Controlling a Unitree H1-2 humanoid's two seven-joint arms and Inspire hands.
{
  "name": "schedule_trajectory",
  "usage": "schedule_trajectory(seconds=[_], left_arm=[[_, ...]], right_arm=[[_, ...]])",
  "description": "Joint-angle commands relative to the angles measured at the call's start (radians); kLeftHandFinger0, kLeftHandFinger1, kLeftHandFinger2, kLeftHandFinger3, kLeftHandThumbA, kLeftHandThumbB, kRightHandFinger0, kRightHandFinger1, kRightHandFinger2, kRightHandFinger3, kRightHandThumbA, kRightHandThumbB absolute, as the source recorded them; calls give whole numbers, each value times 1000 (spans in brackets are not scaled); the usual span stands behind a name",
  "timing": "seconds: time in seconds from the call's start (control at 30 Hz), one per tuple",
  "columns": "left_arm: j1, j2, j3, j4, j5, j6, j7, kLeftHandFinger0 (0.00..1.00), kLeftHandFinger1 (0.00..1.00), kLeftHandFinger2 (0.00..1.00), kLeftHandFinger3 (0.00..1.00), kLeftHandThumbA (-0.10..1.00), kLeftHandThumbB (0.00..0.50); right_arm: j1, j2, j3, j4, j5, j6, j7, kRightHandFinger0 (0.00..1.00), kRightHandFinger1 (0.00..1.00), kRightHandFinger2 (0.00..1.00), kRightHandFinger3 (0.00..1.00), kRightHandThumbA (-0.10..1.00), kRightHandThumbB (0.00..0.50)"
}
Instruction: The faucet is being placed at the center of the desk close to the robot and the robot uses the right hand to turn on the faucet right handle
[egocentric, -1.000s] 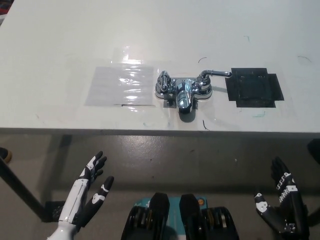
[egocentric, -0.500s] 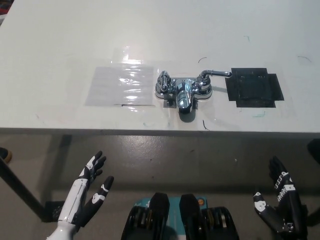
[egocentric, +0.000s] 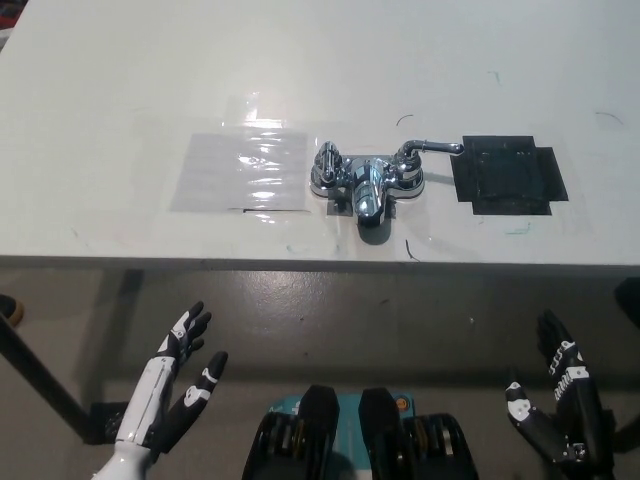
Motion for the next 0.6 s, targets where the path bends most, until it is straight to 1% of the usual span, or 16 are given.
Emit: schedule_trajectory(seconds=[0.0, 0.07, 0.23, 0.3, 0.37, 0.47, 0.57], left_arm=[[-7, 8, 13, -31, 0, 2, 9, 1000, 1000, 1000, 1000, 810, 126], [-7, 9, 13, -30, 1, -4, 9, 1000, 1000, 1000, 1000, 810, 115], [-14, 17, 18, -25, 2, -10, 9, 1000, 1000, 1000, 1000, 808, 111], [-14, 14, 20, -23, -4, -9, 9, 1000, 1000, 1000, 1000, 806, 118], [-14, 9, 19, -28, -4, 1, 9, 1000, 1000, 1000, 1000, 807, 121], [-16, 14, 20, -26, 1, -6, 9, 1000, 1000, 1000, 1000, 811, 117], [-21, 14, 20, -19, 13, -17, 15, 1000, 1000, 1000, 1000, 824, 119]], right_arm=[[-11, -3, 2, -22, 0, -25, -14, 1000, 1000, 1000, 1000, 438, 98], [-12, -3, 2, -20, -3, -30, -16, 1000, 1000, 1000, 1000, 435, 94], [-22, -1, 4, -15, 1, -29, -13, 1000, 1000, 1000, 1000, 421, 93], [-22, -2, 5, -17, -5, -25, -15, 1000, 1000, 1000, 1000, 449, 109], [-20, -3, 4, -22, -10, -22, -17, 1000, 1000, 1000, 1000, 471, 114], [-23, 0, 4, -17, -2, -30, -16, 1000, 1000, 1000, 1000, 403, 84], [-26, -4, 5, -18, -14, -27, -18, 1000, 1000, 1000, 1000, 409, 95]])
